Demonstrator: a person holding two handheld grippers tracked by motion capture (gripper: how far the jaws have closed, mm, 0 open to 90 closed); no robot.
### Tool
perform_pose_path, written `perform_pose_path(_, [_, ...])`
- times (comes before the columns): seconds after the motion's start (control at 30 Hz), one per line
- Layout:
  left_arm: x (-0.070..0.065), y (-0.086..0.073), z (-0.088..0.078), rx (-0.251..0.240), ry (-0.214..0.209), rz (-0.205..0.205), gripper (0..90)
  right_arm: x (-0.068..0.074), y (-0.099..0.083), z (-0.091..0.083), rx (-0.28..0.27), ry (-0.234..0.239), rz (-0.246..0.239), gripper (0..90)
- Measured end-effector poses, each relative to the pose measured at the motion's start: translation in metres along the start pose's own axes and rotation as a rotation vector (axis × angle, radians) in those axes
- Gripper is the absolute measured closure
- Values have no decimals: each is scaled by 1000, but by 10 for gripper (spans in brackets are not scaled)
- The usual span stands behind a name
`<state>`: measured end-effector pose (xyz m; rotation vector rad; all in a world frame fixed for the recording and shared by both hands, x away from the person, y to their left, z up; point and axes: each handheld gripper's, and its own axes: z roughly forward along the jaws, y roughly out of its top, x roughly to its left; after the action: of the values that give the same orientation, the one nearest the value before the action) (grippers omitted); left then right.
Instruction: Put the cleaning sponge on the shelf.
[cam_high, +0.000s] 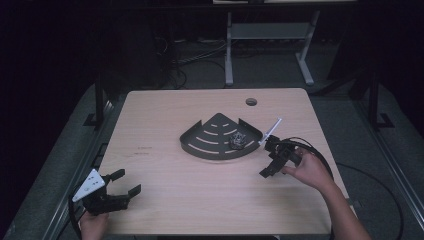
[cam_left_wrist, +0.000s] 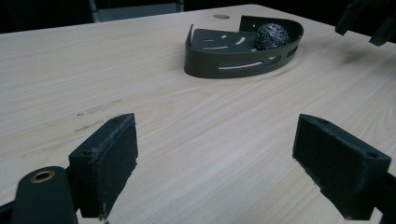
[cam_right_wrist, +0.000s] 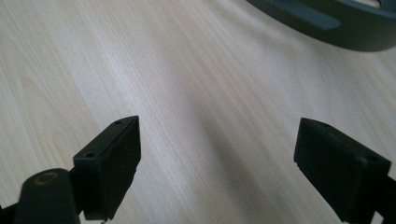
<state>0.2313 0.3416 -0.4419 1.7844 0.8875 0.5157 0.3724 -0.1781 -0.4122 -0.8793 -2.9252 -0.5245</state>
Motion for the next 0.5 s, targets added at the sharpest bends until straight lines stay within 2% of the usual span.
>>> perform_pose_path(0.5, [0, 0, 0, 3, 0, 1, 133, -1, -22, 3, -1, -5, 24, 146])
